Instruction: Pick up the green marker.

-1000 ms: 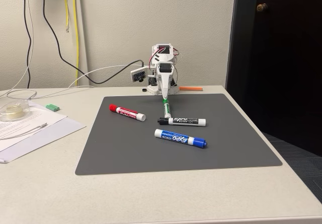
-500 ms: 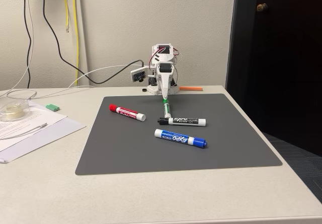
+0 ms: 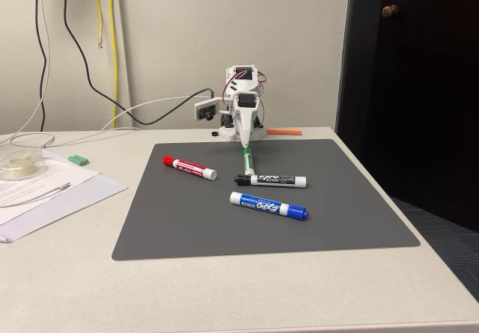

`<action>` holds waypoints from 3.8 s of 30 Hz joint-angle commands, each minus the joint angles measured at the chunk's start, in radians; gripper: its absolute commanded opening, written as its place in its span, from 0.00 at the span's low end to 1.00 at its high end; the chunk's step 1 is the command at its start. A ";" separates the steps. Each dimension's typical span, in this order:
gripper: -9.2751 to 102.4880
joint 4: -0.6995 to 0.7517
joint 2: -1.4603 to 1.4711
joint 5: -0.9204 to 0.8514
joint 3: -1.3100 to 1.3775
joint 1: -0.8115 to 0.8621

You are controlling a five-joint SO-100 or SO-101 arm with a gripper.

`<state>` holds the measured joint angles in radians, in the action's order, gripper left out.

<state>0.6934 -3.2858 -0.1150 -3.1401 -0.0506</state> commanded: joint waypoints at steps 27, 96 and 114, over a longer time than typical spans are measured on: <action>0.08 0.167 1.060 -1.131 0.824 0.086; 0.13 -0.008 1.115 -0.758 0.767 -0.064; 0.13 -0.196 0.640 0.058 0.762 0.014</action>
<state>0.5262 -2.6078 -0.1135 -2.3930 -0.0583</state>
